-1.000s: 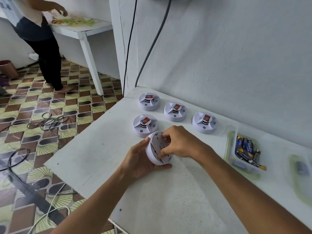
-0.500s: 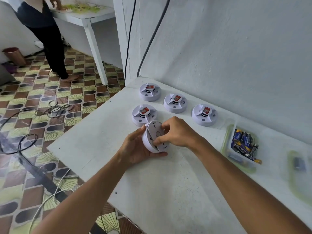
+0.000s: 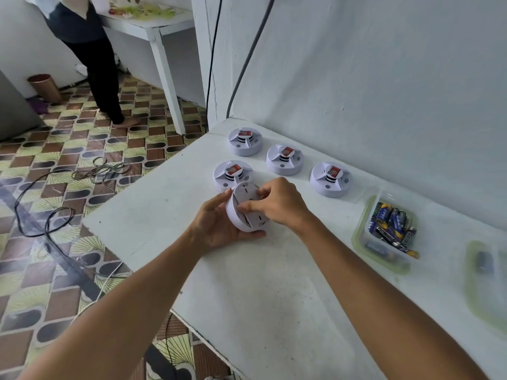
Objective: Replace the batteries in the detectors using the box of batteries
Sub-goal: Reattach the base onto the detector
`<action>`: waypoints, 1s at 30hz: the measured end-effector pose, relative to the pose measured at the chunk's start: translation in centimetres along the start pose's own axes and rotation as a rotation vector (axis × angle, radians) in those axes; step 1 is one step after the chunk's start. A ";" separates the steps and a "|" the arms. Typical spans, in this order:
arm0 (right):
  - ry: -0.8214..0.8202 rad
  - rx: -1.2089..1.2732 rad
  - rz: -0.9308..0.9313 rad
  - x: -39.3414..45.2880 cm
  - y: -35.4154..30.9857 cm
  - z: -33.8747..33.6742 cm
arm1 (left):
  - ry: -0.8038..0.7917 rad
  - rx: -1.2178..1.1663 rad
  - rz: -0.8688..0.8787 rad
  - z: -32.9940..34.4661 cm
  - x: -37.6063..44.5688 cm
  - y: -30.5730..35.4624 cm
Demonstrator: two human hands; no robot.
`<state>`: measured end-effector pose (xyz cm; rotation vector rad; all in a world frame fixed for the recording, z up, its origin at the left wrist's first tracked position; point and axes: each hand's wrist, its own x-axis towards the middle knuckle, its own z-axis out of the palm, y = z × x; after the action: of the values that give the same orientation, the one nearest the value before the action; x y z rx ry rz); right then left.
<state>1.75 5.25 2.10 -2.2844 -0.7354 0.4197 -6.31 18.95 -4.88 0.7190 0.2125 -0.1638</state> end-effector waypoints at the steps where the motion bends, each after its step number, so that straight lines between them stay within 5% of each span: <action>1: 0.010 -0.012 -0.004 0.0 0.0 0.0 | 0.004 -0.005 0.003 0.0 0.1 0.0; 30: 0.017 -0.001 -0.026 -0.6 -0.3 0.1 | 0.102 -0.045 -0.037 0.4 0.1 0.1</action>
<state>1.10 5.09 2.29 -2.2738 -0.7560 0.3876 -6.14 18.73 -4.58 0.6800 0.3259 -0.1570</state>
